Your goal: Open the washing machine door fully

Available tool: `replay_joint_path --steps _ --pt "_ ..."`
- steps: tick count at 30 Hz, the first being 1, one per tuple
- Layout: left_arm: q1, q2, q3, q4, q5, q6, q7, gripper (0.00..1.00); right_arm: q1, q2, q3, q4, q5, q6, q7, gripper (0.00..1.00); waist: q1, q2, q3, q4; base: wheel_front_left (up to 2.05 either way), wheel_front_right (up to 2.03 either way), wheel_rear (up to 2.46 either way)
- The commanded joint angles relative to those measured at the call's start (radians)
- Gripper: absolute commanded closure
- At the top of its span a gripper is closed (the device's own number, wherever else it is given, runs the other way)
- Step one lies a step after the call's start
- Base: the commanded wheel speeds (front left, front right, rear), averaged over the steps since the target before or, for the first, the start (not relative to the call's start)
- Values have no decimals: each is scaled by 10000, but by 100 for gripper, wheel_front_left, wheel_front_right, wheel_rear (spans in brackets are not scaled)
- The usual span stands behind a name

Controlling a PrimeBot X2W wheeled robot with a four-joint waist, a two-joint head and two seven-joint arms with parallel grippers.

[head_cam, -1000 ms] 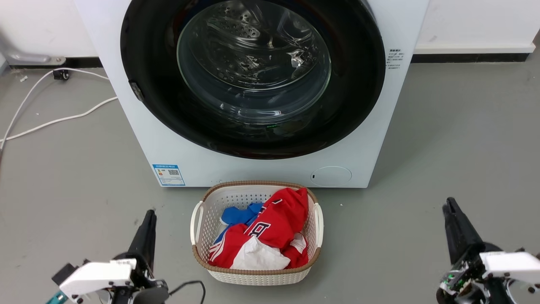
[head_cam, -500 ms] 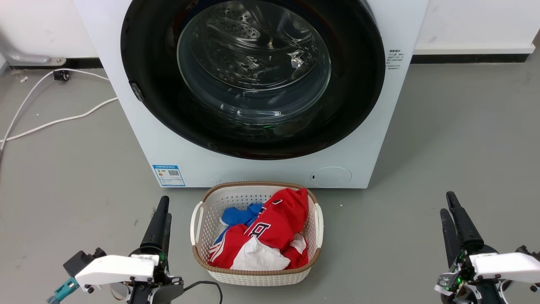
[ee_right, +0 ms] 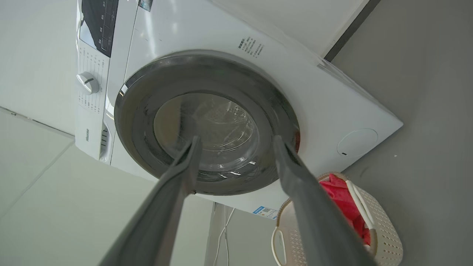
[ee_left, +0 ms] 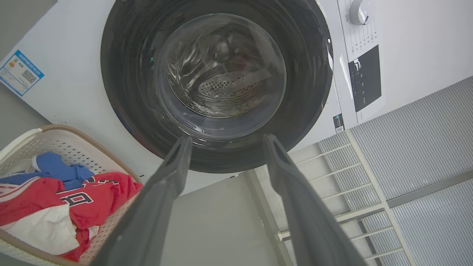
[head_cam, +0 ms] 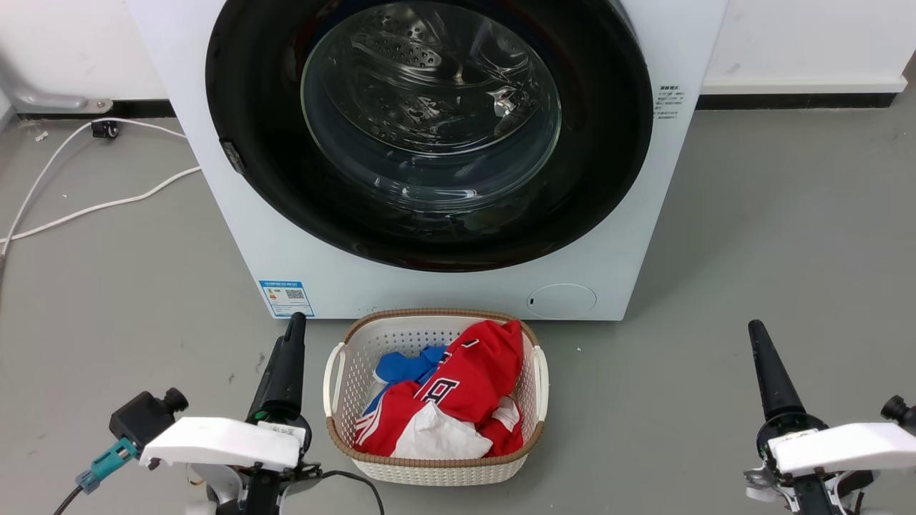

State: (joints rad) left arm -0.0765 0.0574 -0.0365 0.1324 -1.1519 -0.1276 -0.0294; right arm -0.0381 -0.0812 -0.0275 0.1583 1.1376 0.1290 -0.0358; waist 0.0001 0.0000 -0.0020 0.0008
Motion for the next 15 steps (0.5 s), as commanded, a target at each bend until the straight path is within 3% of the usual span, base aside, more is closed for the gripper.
replay_joint_path --steps 1,15 --pt "-92 112 -65 -234 332 -19 -69 0 -90 -80 3 -225 -374 8 -66 0 0 0 -4 -1 0 0 0" --pt "71 368 -389 -329 3280 -23 -563 0 204 32 -31 -626 -3678 12 88 0 0 0 -44 26 0 0 0"
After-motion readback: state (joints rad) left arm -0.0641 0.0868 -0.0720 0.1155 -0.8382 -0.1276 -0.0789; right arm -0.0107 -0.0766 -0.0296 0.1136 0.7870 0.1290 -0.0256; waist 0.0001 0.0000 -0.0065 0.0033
